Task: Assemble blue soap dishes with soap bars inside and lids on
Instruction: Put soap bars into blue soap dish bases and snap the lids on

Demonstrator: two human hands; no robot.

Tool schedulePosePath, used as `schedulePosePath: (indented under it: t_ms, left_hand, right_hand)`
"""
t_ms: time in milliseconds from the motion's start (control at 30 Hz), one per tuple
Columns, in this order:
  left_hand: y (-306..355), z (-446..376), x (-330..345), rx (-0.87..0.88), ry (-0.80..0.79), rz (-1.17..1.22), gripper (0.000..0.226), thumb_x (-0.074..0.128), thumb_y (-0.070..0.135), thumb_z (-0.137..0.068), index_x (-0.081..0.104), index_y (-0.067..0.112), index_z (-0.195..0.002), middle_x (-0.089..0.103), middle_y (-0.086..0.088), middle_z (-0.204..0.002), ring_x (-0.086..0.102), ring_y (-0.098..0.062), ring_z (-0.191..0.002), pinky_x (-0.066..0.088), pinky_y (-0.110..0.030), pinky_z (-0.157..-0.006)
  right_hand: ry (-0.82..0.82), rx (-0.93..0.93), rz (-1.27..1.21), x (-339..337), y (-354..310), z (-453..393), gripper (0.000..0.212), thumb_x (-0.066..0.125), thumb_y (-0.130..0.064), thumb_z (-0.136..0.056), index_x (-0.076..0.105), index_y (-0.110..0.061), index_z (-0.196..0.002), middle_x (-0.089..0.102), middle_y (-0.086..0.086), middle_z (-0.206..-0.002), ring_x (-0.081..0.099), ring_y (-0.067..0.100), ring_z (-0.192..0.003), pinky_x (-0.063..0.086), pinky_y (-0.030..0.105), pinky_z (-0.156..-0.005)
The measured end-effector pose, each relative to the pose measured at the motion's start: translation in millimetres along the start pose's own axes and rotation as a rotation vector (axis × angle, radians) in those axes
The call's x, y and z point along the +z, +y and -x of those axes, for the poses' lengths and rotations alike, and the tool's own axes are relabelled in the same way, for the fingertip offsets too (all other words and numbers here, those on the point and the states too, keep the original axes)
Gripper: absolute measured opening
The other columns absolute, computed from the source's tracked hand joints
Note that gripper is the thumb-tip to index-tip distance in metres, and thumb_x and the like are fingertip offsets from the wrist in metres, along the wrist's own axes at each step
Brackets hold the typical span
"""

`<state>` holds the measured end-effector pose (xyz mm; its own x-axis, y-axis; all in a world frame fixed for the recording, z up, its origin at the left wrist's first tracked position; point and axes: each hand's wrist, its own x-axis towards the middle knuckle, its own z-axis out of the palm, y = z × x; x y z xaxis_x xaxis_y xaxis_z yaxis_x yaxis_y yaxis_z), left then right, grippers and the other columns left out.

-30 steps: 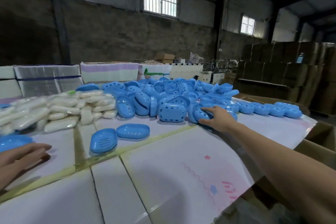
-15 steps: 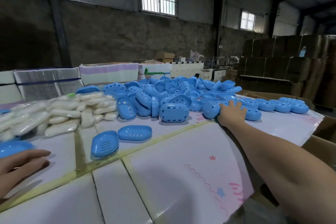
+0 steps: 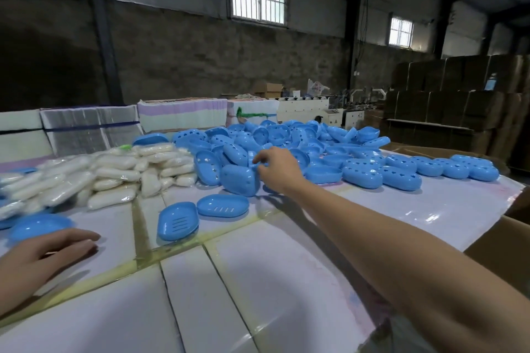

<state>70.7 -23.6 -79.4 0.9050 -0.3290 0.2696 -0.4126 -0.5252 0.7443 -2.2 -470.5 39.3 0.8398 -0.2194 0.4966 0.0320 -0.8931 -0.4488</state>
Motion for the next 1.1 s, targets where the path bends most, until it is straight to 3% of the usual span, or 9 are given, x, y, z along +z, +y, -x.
schedulePosePath:
  t_ms: [200,367,467,600,733,833,933,1000,1100]
  left_hand:
    - [69,30,-5,0.037,-0.012,-0.004,0.028,0.073,0.058,-0.084,0.074,0.042,-0.107,0.077,0.015,-0.102,0.07,-0.001,-0.098,0.052,-0.033,-0.089]
    - [87,36,-1,0.051,0.014,-0.053,0.013,0.068,0.017,-0.094,0.078,0.026,-0.094,0.077,0.015,-0.095,0.068,0.001,-0.09,0.048,-0.009,-0.081]
    - [88,38,0,0.007,0.051,0.016,0.014,0.068,0.008,-0.094,0.079,0.016,-0.089,0.077,0.0,-0.088,0.07,-0.01,-0.085,0.054,-0.028,-0.085]
    - [86,36,-2,-0.057,0.134,-0.033,0.016,0.07,0.016,-0.091,0.078,0.02,-0.078,0.075,-0.003,-0.079,0.068,-0.019,-0.077,0.054,-0.045,-0.082]
    - [81,30,-5,-0.08,0.263,-0.126,0.018,0.066,0.019,-0.09,0.075,0.028,-0.077,0.074,0.014,-0.081,0.068,-0.007,-0.085,0.056,-0.037,-0.086]
    - [71,26,-13,-0.076,0.339,-0.376,0.02,0.062,0.023,-0.09,0.069,0.03,-0.106,0.065,0.011,-0.115,0.053,-0.012,-0.114,0.044,-0.036,-0.1]
    - [59,21,-18,-0.223,0.202,-0.595,0.049,0.057,0.037,-0.094,0.052,0.027,-0.141,0.044,0.001,-0.148,0.031,-0.029,-0.136,0.03,-0.042,-0.111]
    - [58,19,-16,-0.267,0.141,-0.645,0.04,0.053,0.043,-0.096,0.058,0.025,-0.131,0.051,0.0,-0.143,0.036,-0.031,-0.133,0.035,-0.043,-0.108]
    - [61,22,-16,-0.201,0.211,-0.48,0.03,0.057,0.05,-0.093,0.065,0.022,-0.091,0.068,-0.001,-0.102,0.06,-0.021,-0.1,0.048,-0.04,-0.084]
  right_hand:
    - [-0.127,-0.254,-0.266,54,-116,21,0.022,0.059,-0.015,-0.087,0.074,-0.02,-0.102,0.069,-0.002,-0.099,0.061,0.017,-0.093,0.052,0.038,-0.085]
    - [-0.363,-0.375,-0.288,100,-188,38,0.018,0.061,-0.022,-0.087,0.073,-0.022,-0.101,0.069,-0.002,-0.098,0.062,0.02,-0.093,0.053,0.039,-0.085]
    - [-0.369,-0.365,-0.339,131,-203,54,0.02,0.06,-0.022,-0.083,0.074,-0.024,-0.097,0.073,0.001,-0.099,0.063,0.021,-0.092,0.053,0.039,-0.085]
    - [-0.385,-0.393,-0.35,146,-196,60,0.018,0.058,-0.024,-0.08,0.074,-0.029,-0.087,0.072,-0.007,-0.088,0.063,0.015,-0.085,0.053,0.035,-0.081]
    - [-0.419,-0.431,-0.341,143,-183,56,0.02,0.061,-0.021,-0.081,0.074,-0.031,-0.092,0.067,-0.014,-0.082,0.06,0.005,-0.079,0.046,0.024,-0.074]
    - [-0.454,-0.445,-0.308,144,-183,58,0.02,0.061,-0.021,-0.082,0.073,-0.032,-0.094,0.068,-0.012,-0.088,0.06,0.007,-0.082,0.046,0.023,-0.076]
    - [-0.478,-0.454,-0.296,145,-186,59,0.02,0.061,-0.022,-0.083,0.073,-0.032,-0.096,0.066,-0.014,-0.087,0.06,0.006,-0.081,0.044,0.021,-0.074]
    - [-0.46,-0.449,-0.306,144,-185,59,0.019,0.061,-0.021,-0.084,0.073,-0.032,-0.094,0.068,-0.013,-0.088,0.061,0.006,-0.082,0.046,0.022,-0.076]
    - [-0.43,-0.422,-0.34,142,-182,58,0.02,0.059,-0.02,-0.084,0.073,-0.033,-0.091,0.07,-0.012,-0.085,0.061,0.004,-0.081,0.048,0.023,-0.077]
